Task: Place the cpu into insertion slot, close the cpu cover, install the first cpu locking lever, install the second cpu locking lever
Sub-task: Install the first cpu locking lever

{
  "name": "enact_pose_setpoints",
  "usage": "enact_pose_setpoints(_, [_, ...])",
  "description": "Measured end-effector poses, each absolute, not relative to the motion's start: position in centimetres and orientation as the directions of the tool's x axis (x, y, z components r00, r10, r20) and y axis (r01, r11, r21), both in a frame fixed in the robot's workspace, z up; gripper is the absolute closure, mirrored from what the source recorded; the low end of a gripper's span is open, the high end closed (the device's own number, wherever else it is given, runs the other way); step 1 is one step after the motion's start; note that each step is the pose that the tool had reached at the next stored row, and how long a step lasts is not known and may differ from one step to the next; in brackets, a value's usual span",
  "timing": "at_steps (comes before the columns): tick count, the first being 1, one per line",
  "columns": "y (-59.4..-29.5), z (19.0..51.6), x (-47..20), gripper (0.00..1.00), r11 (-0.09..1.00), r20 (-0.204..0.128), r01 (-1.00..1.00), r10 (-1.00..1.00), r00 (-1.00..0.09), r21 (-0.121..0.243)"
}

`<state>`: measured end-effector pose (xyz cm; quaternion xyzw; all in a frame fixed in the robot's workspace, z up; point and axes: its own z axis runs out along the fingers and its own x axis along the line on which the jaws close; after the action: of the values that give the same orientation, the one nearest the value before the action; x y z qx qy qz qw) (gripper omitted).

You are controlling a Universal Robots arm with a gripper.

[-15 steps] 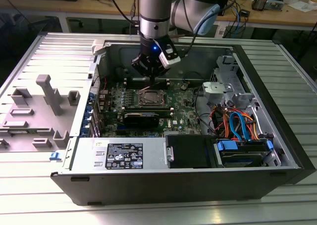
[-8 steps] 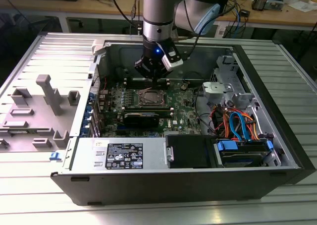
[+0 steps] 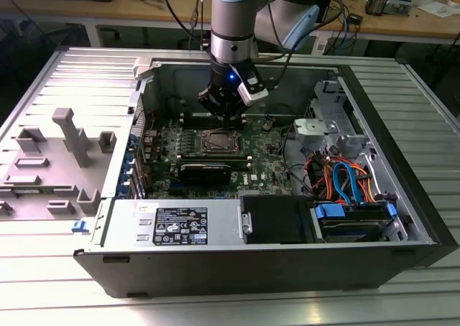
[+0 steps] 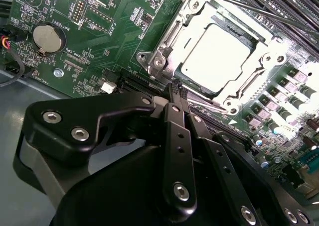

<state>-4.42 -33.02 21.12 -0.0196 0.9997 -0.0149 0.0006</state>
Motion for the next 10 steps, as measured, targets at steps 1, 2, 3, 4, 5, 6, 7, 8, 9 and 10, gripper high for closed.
enact_pose_setpoints(1, [-33.02, 21.04, -4.38, 0.89, 0.999, -0.001, -0.039, -0.039, -0.999, -0.03])
enact_pose_setpoints(2, [-33.02, 20.99, -4.36, 0.89, 0.999, -0.001, -0.039, -0.039, -0.999, -0.03])
enact_pose_setpoints(3, [-33.02, 20.95, -4.33, 0.89, 0.999, -0.001, -0.039, -0.039, -0.999, -0.03])
enact_pose_setpoints(4, [-33.01, 20.91, -4.31, 0.89, 0.999, -0.001, -0.039, -0.039, -0.999, -0.03])
enact_pose_setpoints(5, [-33.01, 20.89, -4.3, 0.89, 0.999, -0.001, -0.039, -0.039, -0.999, -0.03])
enact_pose_setpoints(6, [-33.01, 20.78, -4.26, 0.89, 0.999, -0.001, -0.039, -0.039, -0.999, -0.03])
enact_pose_setpoints(7, [-33.02, 20.71, -4.24, 0.89, 0.999, 0.0, -0.039, -0.039, -0.999, -0.03])
enact_pose_setpoints(8, [-33.01, 20.71, -4.23, 0.89, 0.999, -0.001, -0.039, -0.039, -0.999, -0.03])
enact_pose_setpoints(9, [-33.01, 20.7, -4.22, 0.89, 0.999, -0.001, -0.039, -0.039, -0.999, -0.03])
enact_pose_setpoints(10, [-33.01, 20.7, -4.23, 0.89, 0.999, -0.001, -0.039, -0.039, -0.999, -0.03])
